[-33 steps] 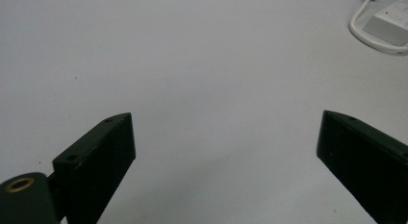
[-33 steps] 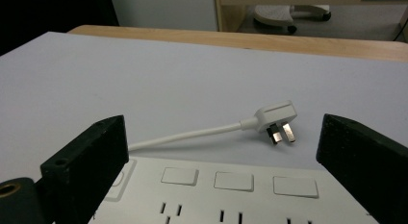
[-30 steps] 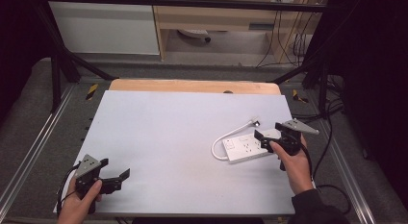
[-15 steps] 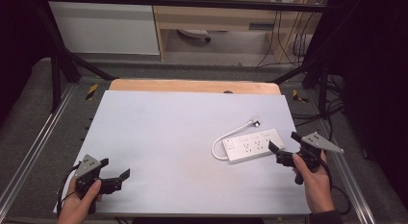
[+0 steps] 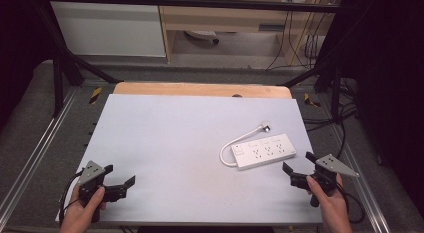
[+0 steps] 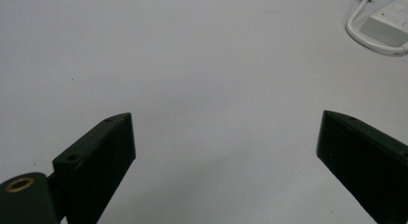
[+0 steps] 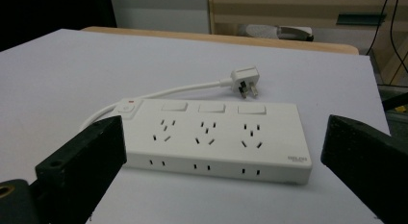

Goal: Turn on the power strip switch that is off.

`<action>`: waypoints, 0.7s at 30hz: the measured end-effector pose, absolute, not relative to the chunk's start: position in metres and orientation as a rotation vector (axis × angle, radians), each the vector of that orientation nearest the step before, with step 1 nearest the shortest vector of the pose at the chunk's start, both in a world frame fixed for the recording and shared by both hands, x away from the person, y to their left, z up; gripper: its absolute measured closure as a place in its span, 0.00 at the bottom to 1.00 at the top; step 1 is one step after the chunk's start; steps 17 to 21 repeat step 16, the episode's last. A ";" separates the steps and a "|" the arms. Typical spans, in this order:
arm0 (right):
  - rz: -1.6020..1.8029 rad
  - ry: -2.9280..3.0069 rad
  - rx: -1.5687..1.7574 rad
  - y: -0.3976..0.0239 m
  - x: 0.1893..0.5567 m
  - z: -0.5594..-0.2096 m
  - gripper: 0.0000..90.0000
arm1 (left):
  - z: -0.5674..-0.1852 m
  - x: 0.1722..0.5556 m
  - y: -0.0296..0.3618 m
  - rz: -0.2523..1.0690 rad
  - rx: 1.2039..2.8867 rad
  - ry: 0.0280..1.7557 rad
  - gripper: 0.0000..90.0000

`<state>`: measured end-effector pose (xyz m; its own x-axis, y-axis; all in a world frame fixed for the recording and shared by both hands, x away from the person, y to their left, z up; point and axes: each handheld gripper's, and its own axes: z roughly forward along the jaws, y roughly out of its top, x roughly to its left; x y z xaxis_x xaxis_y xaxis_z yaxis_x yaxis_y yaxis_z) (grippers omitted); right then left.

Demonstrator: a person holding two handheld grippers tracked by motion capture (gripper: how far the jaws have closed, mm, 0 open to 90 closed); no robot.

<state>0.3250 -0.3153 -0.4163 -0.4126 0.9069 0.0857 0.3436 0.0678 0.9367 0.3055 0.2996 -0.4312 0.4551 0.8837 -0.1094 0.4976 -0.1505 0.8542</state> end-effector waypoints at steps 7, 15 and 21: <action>1.269 1.879 1.257 -0.317 0.323 -0.432 0.03 | -0.431 0.306 0.300 0.535 1.803 1.175 0.07; 1.153 1.987 1.322 -0.315 0.328 -0.450 0.03 | -0.431 0.306 0.299 0.534 1.807 1.173 0.07; 1.131 2.000 1.341 -0.315 0.330 -0.452 0.03 | -0.432 0.306 0.299 0.534 1.808 1.172 0.07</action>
